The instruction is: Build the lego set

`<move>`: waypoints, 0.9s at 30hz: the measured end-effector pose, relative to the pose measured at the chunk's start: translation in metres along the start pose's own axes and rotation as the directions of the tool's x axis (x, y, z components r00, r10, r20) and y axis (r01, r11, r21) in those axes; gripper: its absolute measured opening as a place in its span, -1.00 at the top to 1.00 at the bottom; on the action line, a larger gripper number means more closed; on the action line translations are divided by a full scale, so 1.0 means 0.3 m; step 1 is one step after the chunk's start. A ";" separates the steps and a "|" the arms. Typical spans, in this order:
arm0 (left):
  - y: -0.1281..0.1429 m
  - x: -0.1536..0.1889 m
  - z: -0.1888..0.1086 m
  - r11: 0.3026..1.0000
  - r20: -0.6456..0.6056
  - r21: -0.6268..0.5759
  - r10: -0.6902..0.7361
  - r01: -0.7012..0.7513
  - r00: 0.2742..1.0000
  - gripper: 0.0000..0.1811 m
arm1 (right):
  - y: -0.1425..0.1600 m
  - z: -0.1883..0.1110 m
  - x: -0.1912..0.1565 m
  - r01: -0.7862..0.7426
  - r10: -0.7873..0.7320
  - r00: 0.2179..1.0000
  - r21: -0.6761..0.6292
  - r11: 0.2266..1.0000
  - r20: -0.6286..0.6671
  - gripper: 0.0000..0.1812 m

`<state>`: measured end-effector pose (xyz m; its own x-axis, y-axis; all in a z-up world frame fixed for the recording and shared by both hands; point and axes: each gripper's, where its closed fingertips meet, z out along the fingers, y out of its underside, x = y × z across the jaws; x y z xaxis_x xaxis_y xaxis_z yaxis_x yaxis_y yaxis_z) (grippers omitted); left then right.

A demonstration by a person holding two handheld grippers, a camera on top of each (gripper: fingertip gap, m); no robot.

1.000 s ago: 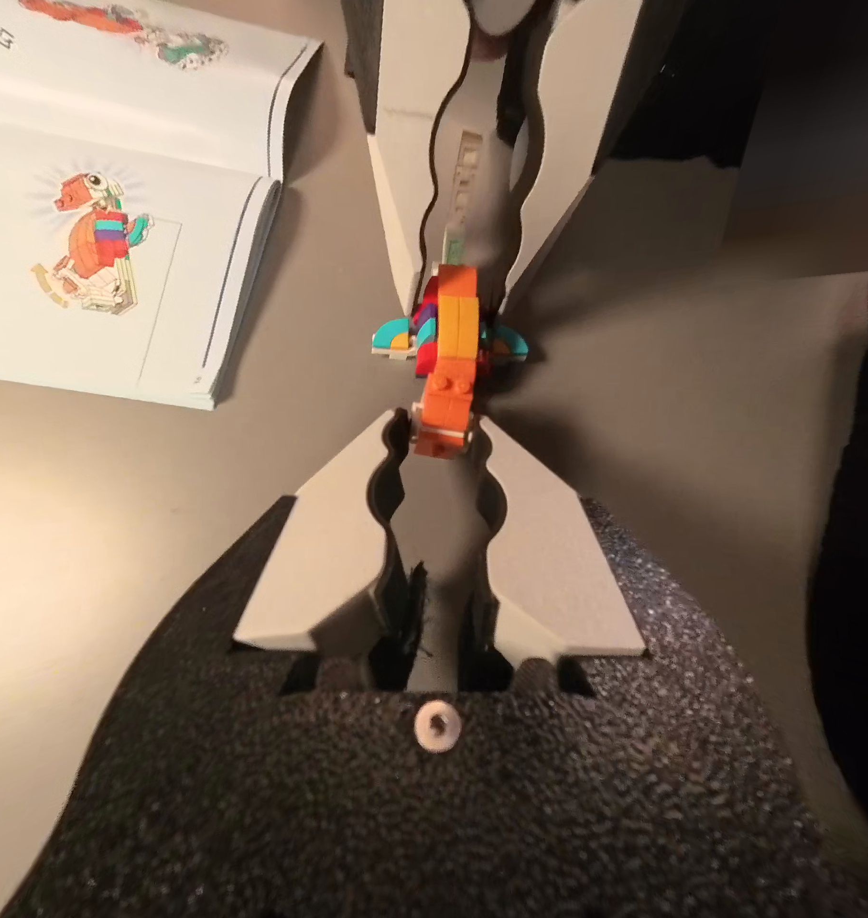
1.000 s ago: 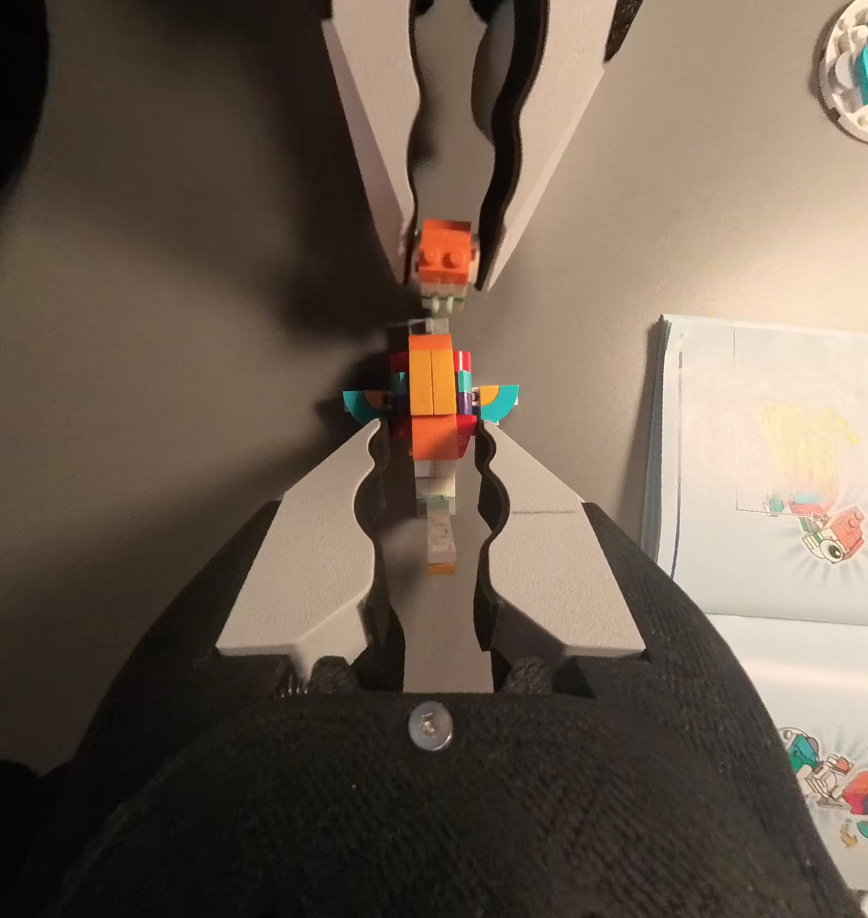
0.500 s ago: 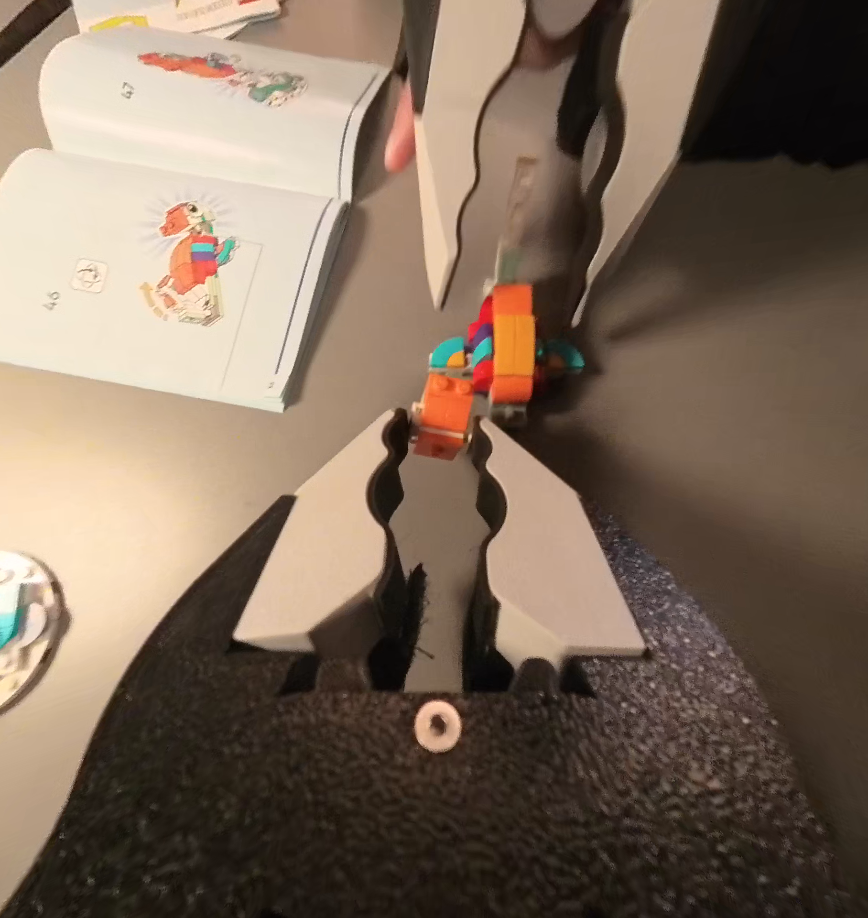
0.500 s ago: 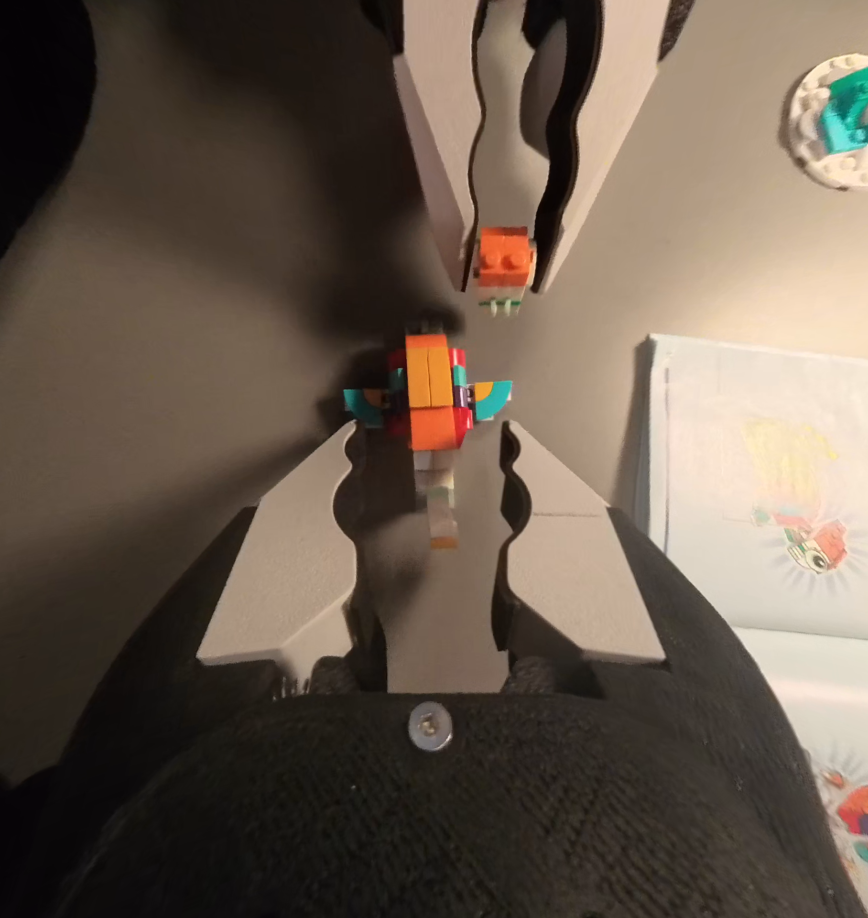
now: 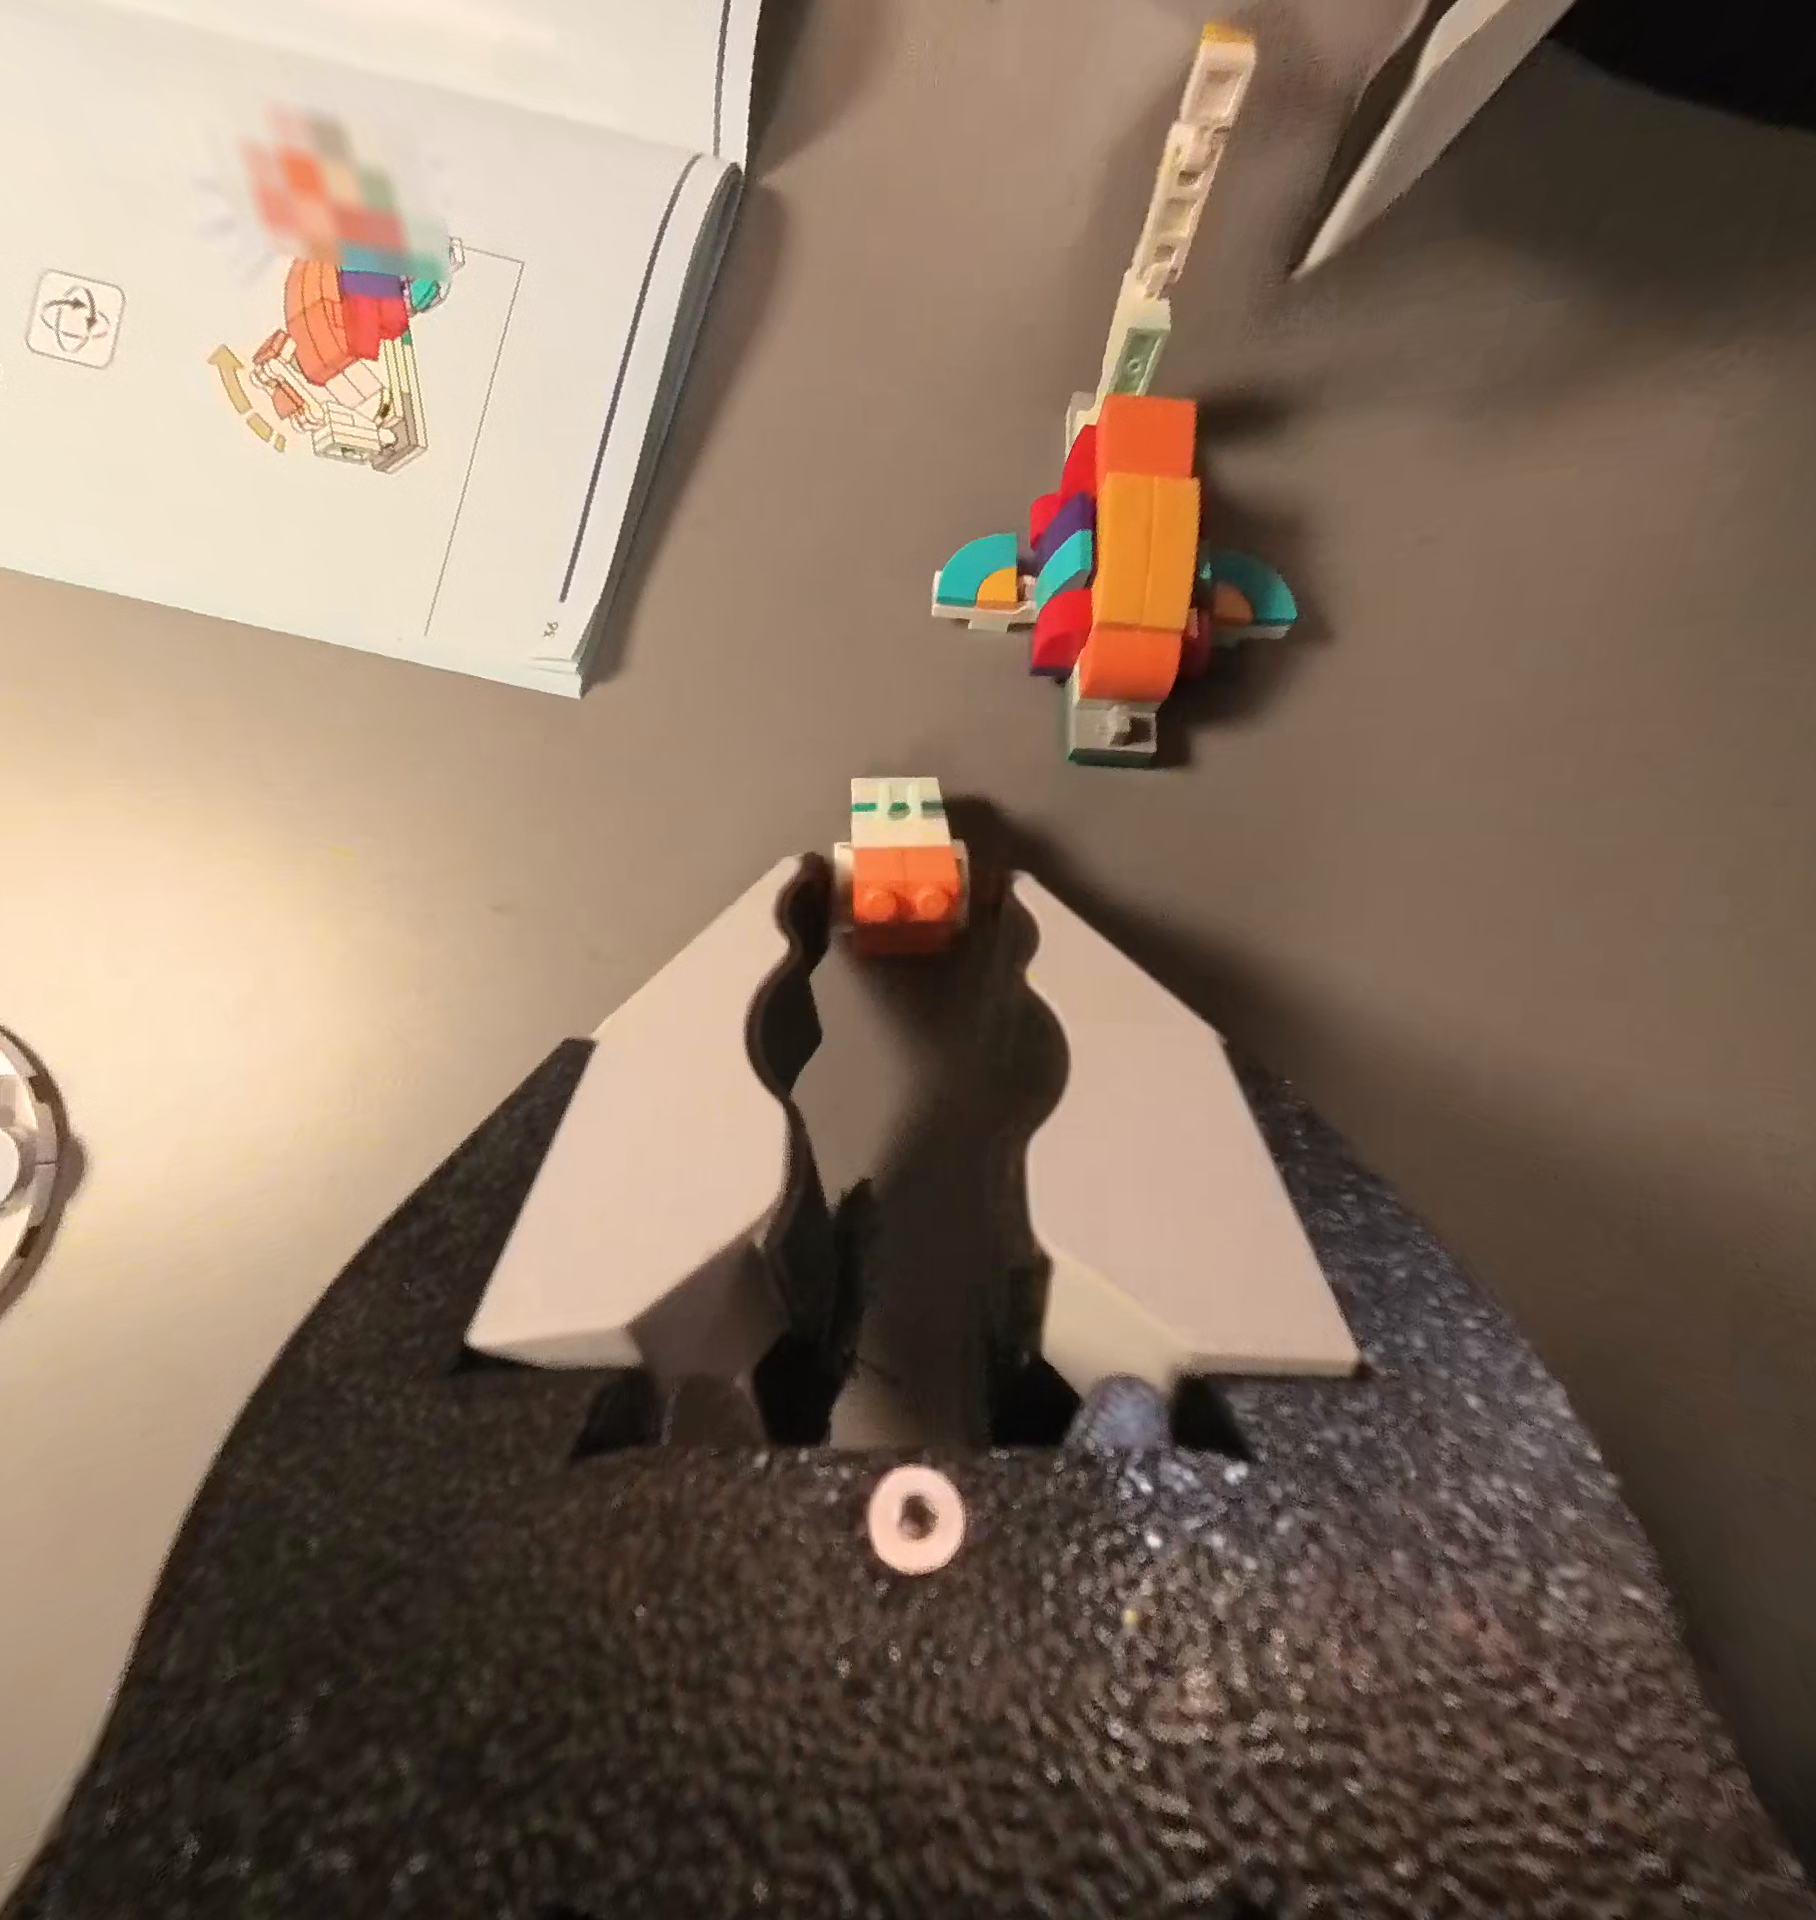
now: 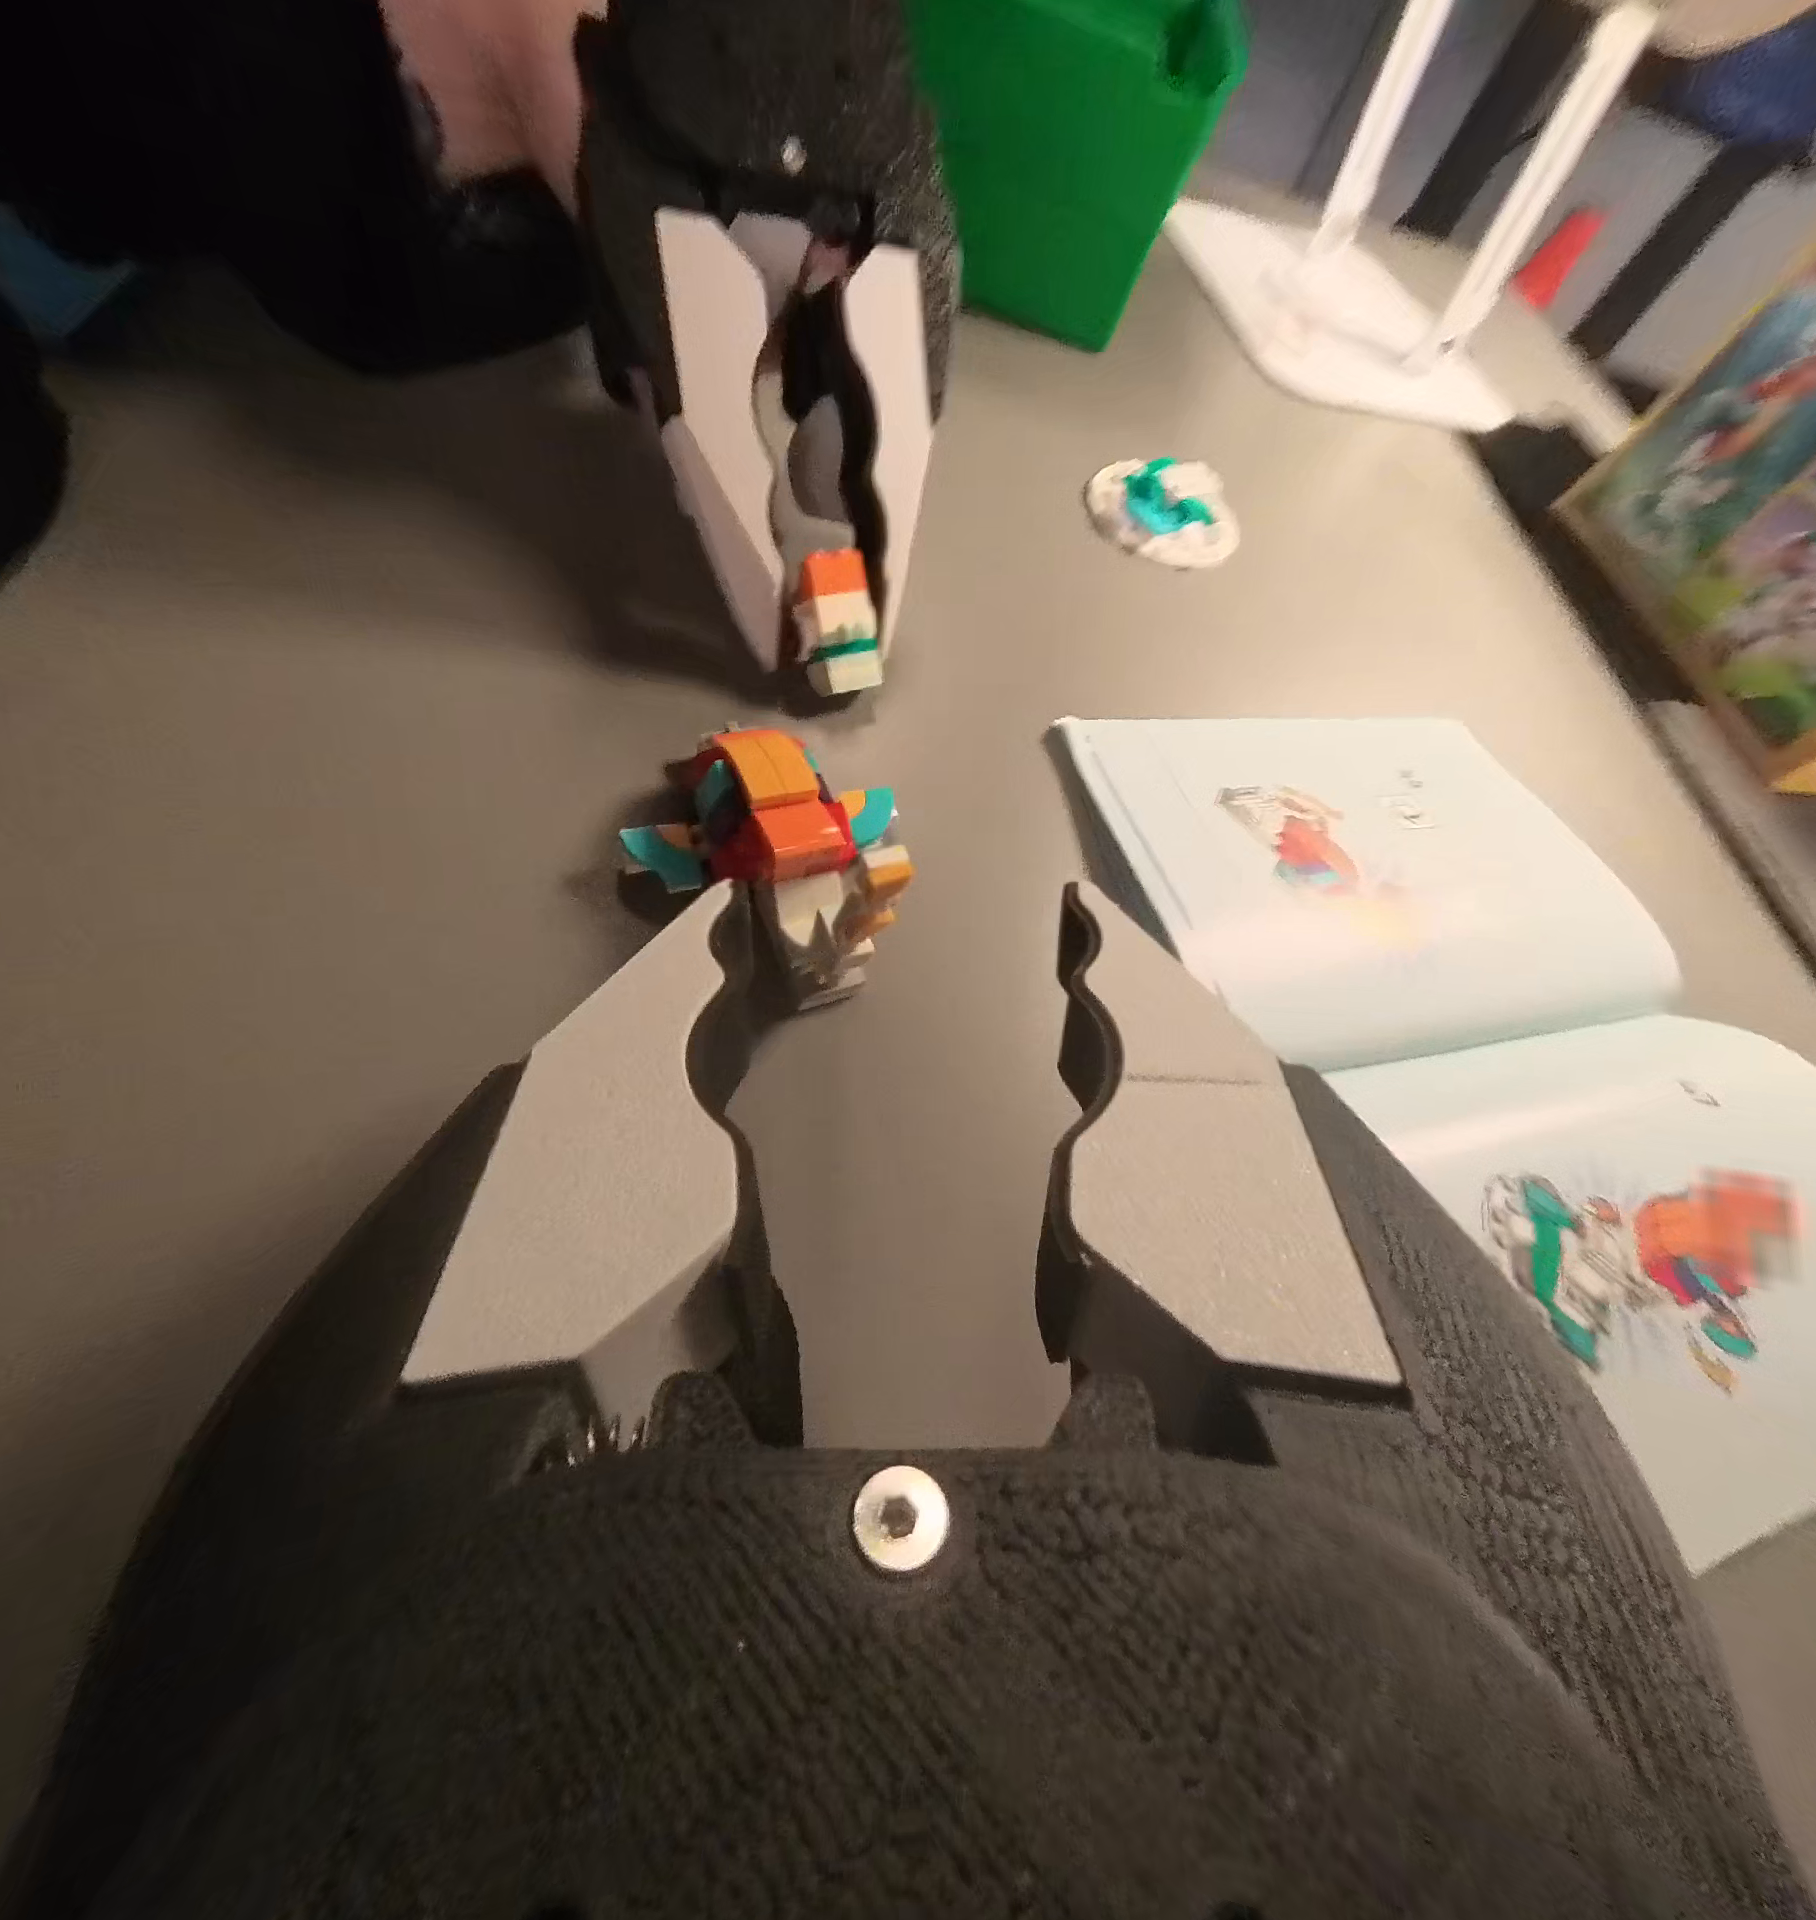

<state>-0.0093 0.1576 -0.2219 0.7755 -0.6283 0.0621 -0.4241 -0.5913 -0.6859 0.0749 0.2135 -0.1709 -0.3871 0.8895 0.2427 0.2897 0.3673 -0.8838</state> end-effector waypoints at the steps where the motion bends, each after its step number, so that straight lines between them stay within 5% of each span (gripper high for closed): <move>1: 0.001 0.002 -0.002 1.000 0.002 0.003 -0.009 0.009 1.000 0.54 | -0.013 -0.018 0.009 0.015 -0.012 0.998 0.056 0.998 -0.061 0.36; 5: -0.032 -0.011 -0.049 0.998 0.129 0.050 0.036 -0.042 0.991 -0.02 | -0.078 -0.112 0.064 0.111 -0.030 0.945 0.234 0.966 -0.325 0.38; 8: -0.119 0.070 -0.060 0.978 0.148 0.137 0.138 -0.158 0.979 0.11 | -0.113 -0.180 0.089 0.139 0.022 0.896 0.328 0.934 -0.444 0.38; 11: -0.138 0.115 -0.006 0.959 0.185 0.080 0.253 -0.271 0.950 0.23 | -0.136 -0.232 0.122 0.213 0.019 0.820 0.337 0.917 -0.571 0.39; 15: -0.169 0.130 0.059 0.984 0.183 0.089 0.135 -0.153 0.974 0.42 | -0.137 -0.257 0.145 0.350 -0.106 0.700 0.209 0.913 -0.706 0.38; 22: -0.145 0.110 0.104 0.996 0.206 -0.039 0.087 -0.081 0.975 0.67 | -0.131 -0.207 0.099 0.465 -0.286 0.677 0.093 0.881 -0.679 0.32; 27: -0.162 0.098 0.111 0.998 0.221 -0.021 0.057 -0.053 0.974 0.67 | -0.099 -0.102 -0.010 0.668 -0.609 0.583 -0.109 0.736 -0.538 0.27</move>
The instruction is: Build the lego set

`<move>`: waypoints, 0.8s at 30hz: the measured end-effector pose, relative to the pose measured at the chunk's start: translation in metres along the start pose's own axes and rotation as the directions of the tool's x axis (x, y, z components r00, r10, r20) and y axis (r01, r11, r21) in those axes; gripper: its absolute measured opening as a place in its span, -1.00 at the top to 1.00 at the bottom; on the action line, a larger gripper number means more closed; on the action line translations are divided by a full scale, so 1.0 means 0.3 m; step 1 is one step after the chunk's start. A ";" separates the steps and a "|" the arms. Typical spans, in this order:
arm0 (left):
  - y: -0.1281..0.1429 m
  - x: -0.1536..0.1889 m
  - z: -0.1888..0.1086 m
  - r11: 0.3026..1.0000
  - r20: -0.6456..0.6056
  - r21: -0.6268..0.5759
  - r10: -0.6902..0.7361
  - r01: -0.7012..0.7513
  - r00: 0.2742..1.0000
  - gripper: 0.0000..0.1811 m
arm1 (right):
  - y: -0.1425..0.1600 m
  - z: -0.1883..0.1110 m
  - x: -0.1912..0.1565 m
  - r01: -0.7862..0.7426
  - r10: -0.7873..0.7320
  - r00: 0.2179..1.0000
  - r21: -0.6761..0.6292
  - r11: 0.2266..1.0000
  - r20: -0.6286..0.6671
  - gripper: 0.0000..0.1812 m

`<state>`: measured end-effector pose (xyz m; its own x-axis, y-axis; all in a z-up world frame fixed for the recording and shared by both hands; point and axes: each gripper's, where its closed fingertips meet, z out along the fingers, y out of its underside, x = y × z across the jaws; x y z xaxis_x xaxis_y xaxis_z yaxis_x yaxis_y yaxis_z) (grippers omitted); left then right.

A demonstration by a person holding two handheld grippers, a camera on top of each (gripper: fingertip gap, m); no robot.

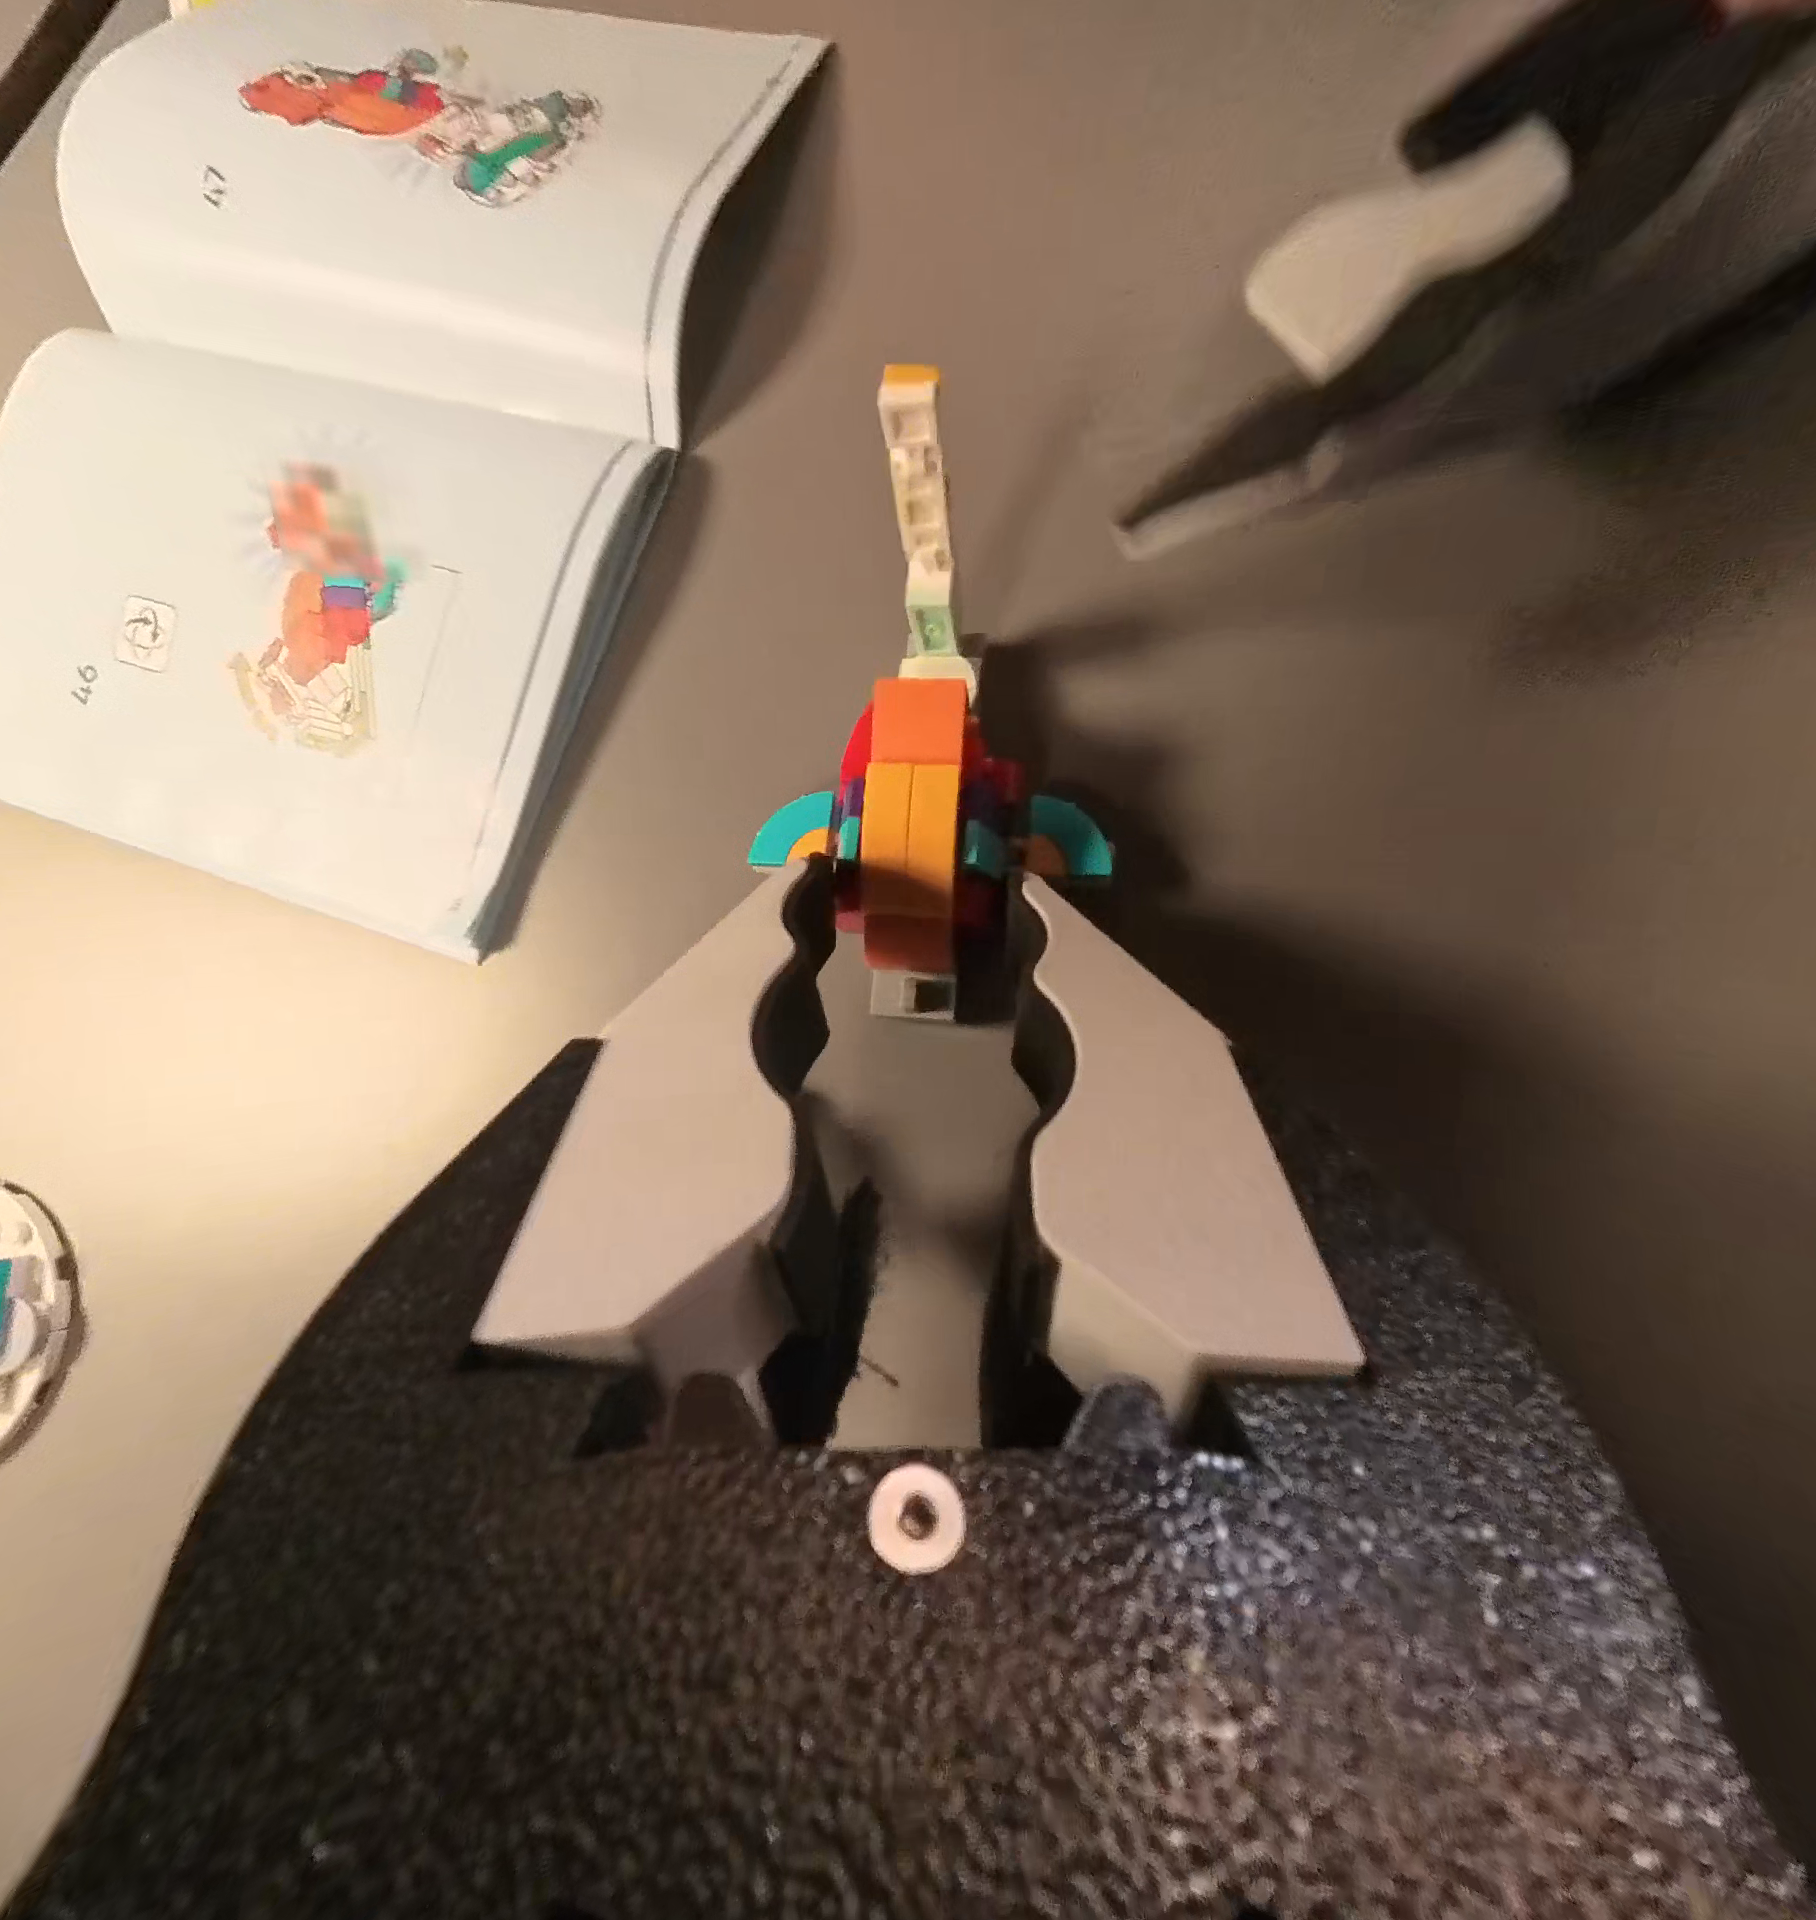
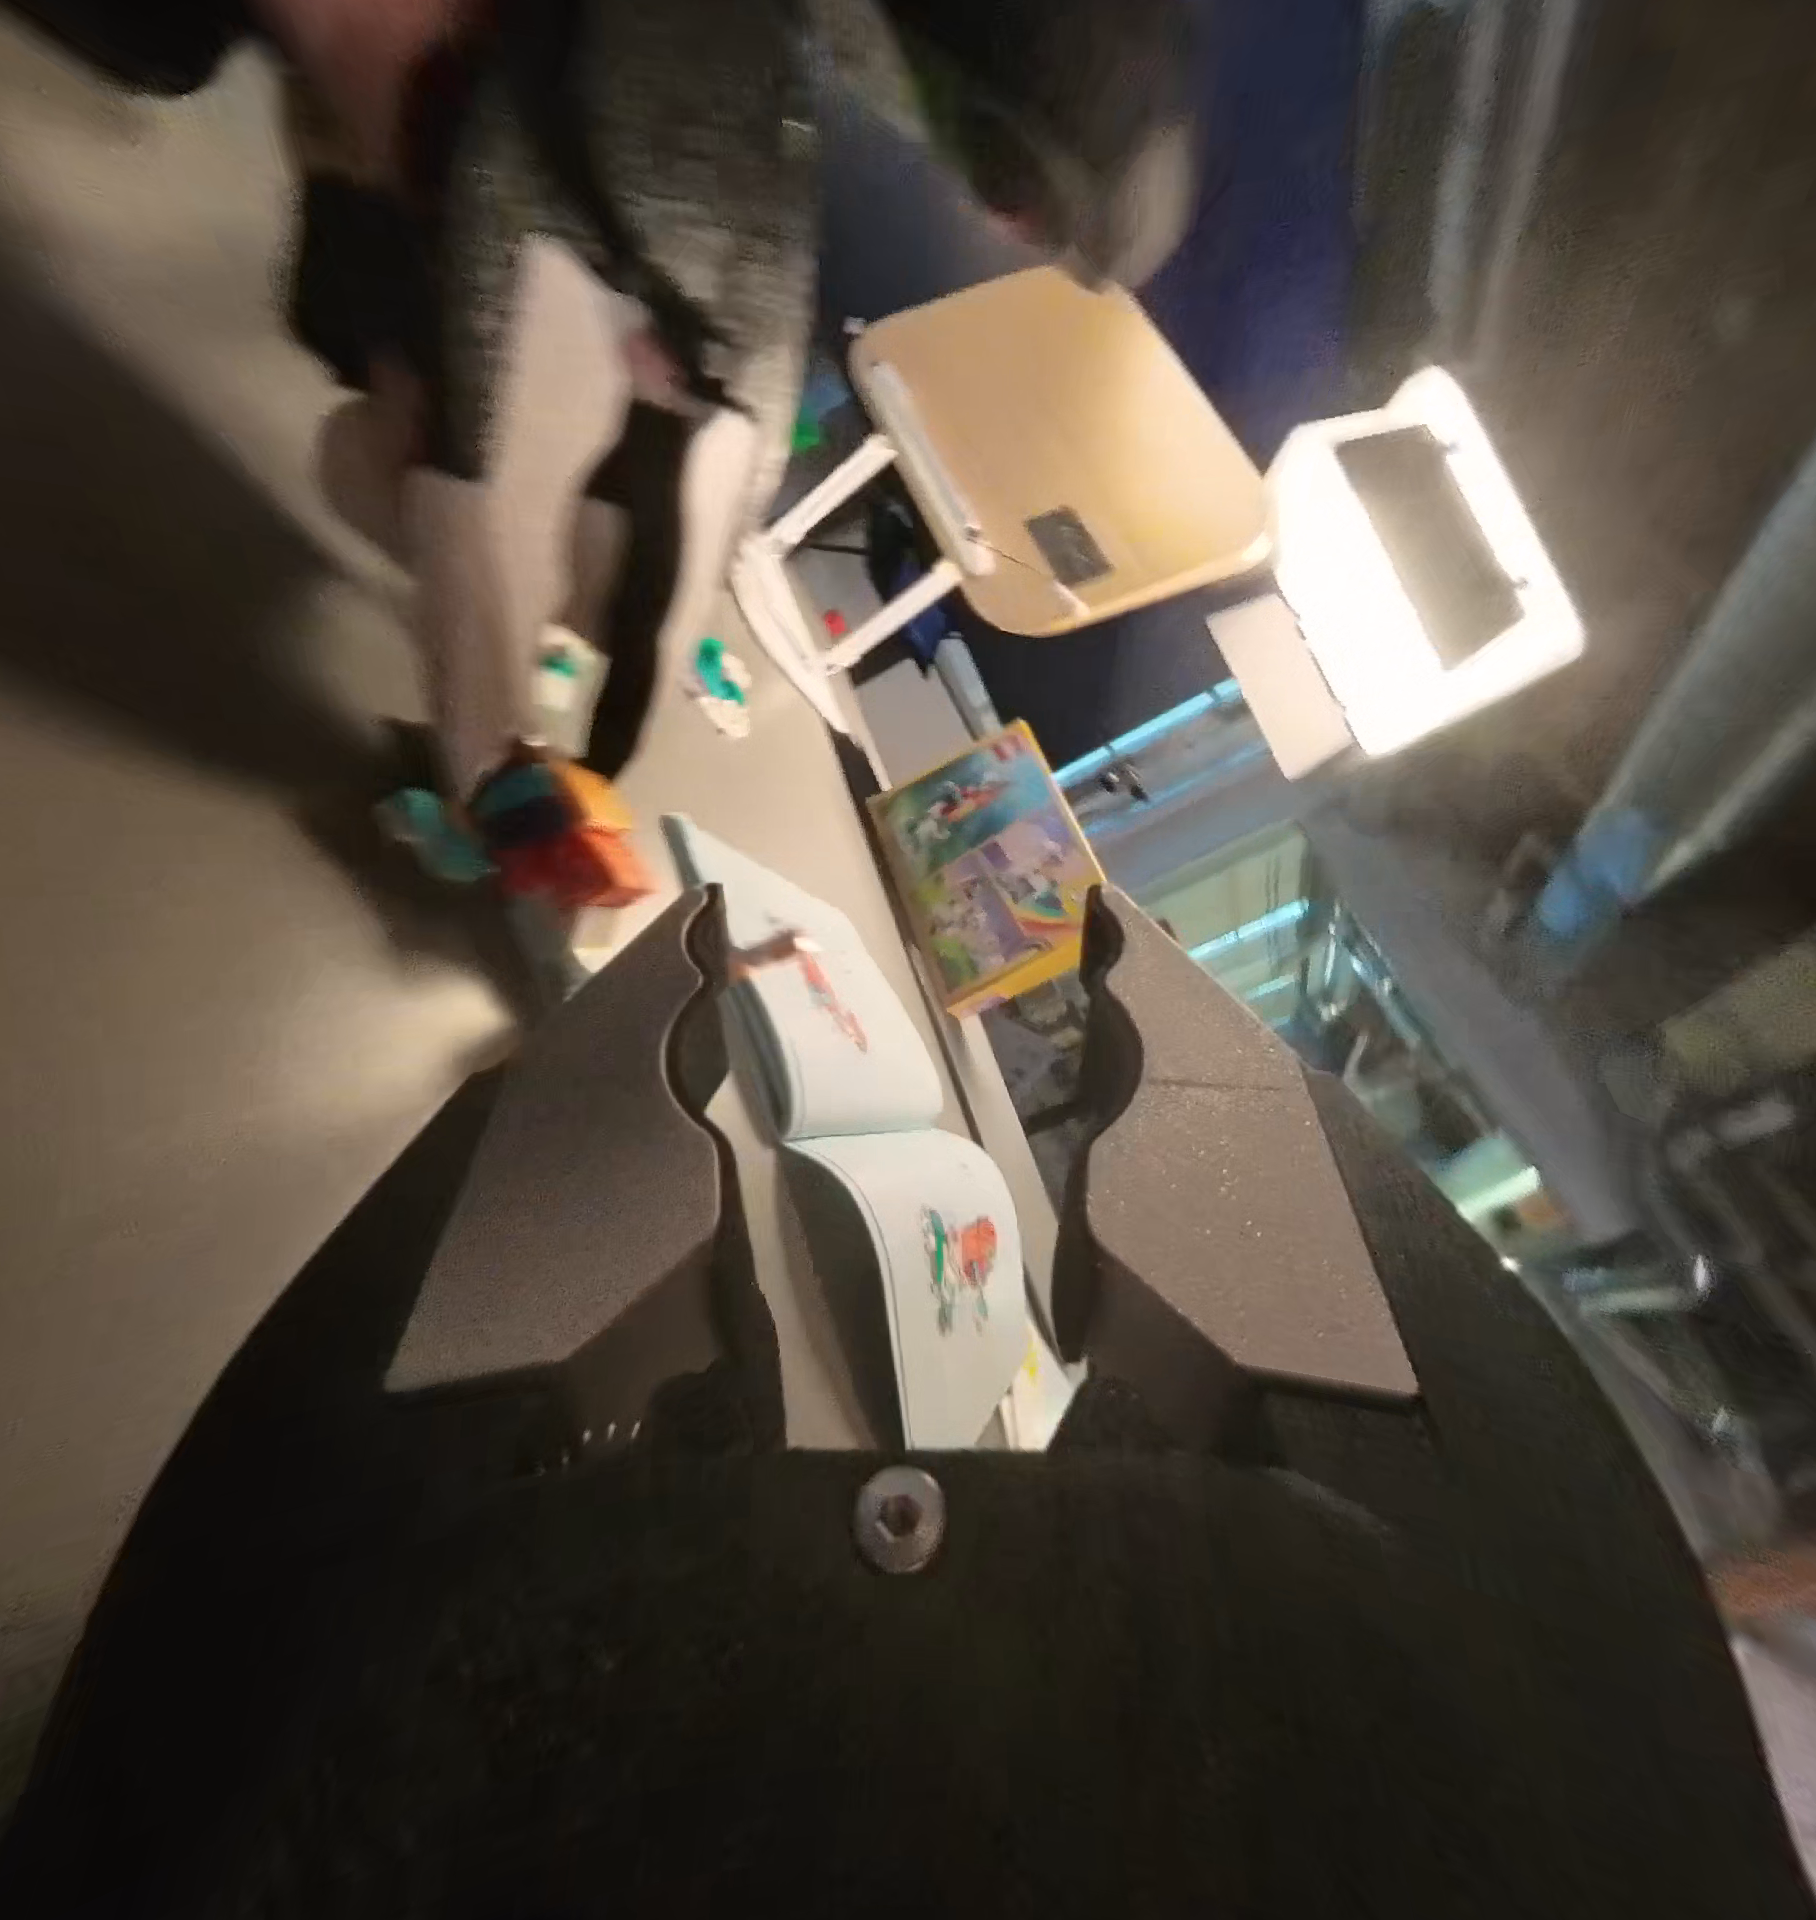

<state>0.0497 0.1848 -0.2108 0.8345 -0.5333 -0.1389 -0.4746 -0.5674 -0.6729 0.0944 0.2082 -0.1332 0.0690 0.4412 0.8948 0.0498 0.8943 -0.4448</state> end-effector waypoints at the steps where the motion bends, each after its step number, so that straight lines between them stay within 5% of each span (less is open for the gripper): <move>1: -0.012 -0.008 -0.001 0.999 0.006 0.024 -0.029 0.029 1.000 0.67 | -0.013 0.005 -0.034 0.057 -0.057 0.998 0.006 0.998 0.039 0.26; 6: -0.095 -0.053 -0.025 0.961 -0.036 0.178 -0.209 0.212 0.977 0.67 | -0.042 0.035 -0.112 0.282 -0.280 0.956 -0.008 0.959 0.082 0.24; 11: -0.118 -0.041 -0.023 0.943 -0.106 0.189 -0.257 0.273 0.961 0.67 | 0.006 0.085 -0.108 0.397 -0.395 0.918 -0.109 0.911 0.043 0.20; 18: -0.144 0.023 -0.039 0.944 -0.198 0.187 -0.236 0.273 0.951 0.67 | 0.043 0.132 -0.112 0.386 -0.385 0.922 -0.161 0.908 0.042 0.20; 24: -0.164 0.056 -0.054 0.928 -0.291 0.205 -0.246 0.311 0.925 0.67 | 0.042 0.158 -0.103 0.440 -0.447 0.895 -0.192 0.877 0.008 0.47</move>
<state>0.0826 0.1936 -0.1682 0.8066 -0.5364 0.2484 -0.1237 -0.5640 -0.8164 0.0456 0.2094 -0.1644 0.0311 -0.0044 0.9995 0.2652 0.9642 -0.0040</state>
